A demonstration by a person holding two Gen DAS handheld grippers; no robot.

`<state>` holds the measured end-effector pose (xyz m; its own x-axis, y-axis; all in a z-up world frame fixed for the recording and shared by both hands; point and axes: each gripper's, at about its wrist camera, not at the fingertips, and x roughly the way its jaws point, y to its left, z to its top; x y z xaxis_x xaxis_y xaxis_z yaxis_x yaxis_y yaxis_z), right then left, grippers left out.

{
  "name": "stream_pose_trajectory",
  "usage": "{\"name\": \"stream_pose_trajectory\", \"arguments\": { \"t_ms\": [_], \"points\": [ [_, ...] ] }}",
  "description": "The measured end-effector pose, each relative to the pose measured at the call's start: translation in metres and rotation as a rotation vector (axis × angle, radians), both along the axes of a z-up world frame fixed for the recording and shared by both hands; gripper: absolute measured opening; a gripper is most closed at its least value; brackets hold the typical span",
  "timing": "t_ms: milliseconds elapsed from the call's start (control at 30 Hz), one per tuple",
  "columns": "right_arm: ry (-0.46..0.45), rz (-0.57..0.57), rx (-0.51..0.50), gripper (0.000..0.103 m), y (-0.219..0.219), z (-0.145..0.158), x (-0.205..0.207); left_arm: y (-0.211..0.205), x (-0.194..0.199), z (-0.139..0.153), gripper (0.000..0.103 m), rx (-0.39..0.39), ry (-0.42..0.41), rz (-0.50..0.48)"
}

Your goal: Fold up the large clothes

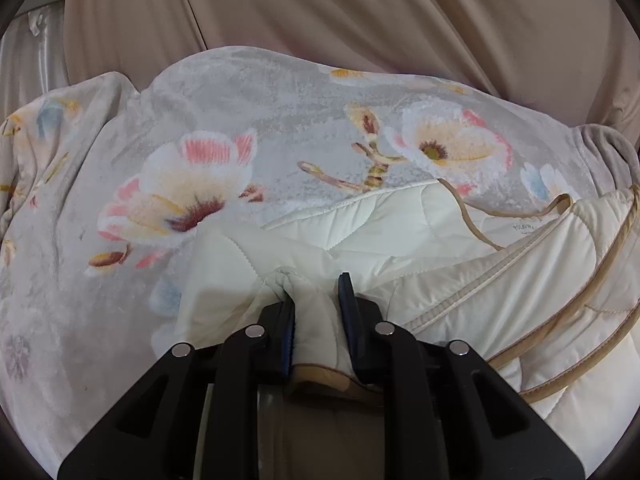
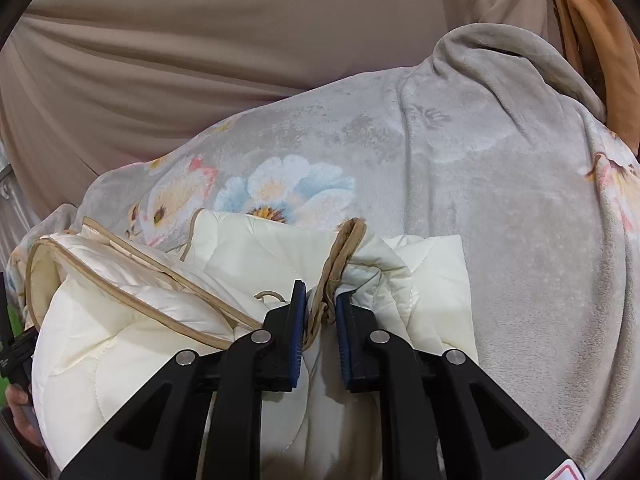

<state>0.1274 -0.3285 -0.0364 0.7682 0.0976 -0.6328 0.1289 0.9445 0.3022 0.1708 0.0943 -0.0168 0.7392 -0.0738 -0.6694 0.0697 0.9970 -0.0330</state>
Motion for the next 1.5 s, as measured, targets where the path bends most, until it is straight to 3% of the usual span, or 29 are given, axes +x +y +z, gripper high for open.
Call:
{"name": "stream_pose_trajectory", "arguments": {
  "t_ms": [100, 167, 267, 300, 433, 467, 567, 633, 700, 767, 900, 1000, 1133, 1200, 1500],
  "points": [
    [-0.033, 0.008, 0.051, 0.018, -0.004, 0.003, -0.006, 0.007, -0.001, 0.003, 0.019, -0.07, -0.015, -0.005],
    [-0.073, 0.018, 0.114, 0.028, -0.013, 0.01, -0.013, 0.015, -0.006, 0.011, 0.023, -0.11, -0.024, -0.015],
    [-0.176, 0.003, 0.219, 0.044, -0.03, 0.038, -0.039, 0.025, -0.027, 0.04, 0.034, -0.125, -0.074, -0.033],
    [-0.22, 0.0, 0.216, 0.045, -0.032, 0.051, -0.049, 0.028, -0.039, 0.053, 0.037, -0.133, -0.113, -0.05],
    [-0.383, 0.057, 0.098, 0.045, -0.005, 0.109, -0.083, 0.02, -0.081, 0.105, 0.057, -0.135, -0.223, -0.132],
    [-0.384, 0.089, 0.084, 0.045, 0.007, 0.116, -0.082, 0.01, -0.091, 0.118, 0.064, -0.115, -0.263, -0.146],
    [-0.336, 0.208, 0.028, 0.044, 0.056, 0.124, -0.061, -0.027, -0.118, 0.149, 0.069, -0.017, -0.439, -0.174],
    [-0.302, 0.293, -0.053, 0.044, 0.09, 0.118, -0.044, -0.055, -0.129, 0.159, 0.083, 0.019, -0.515, -0.225],
    [-0.25, 0.353, -0.136, 0.043, 0.118, 0.104, -0.023, -0.084, -0.12, 0.152, 0.086, 0.036, -0.462, -0.3],
    [-0.176, 0.396, -0.185, 0.035, 0.132, 0.084, -0.003, -0.119, -0.094, 0.127, 0.086, 0.114, -0.349, -0.356],
    [-0.062, 0.371, -0.255, 0.033, 0.121, 0.053, 0.027, -0.141, -0.032, 0.071, 0.079, 0.229, -0.208, -0.316],
    [-0.007, 0.282, -0.245, 0.033, 0.083, 0.038, 0.037, -0.118, 0.008, 0.039, 0.079, 0.203, -0.08, -0.236],
    [0.068, 0.224, -0.12, 0.033, 0.039, 0.016, 0.044, -0.082, 0.032, 0.014, 0.08, 0.098, 0.039, -0.203],
    [0.067, 0.227, -0.065, 0.033, 0.032, 0.009, 0.046, -0.073, 0.033, 0.009, 0.081, 0.043, 0.052, -0.207],
    [0.105, 0.234, -0.08, 0.034, 0.038, -0.003, 0.053, -0.074, 0.038, -0.005, 0.085, 0.048, 0.084, -0.209]
  ]
}}
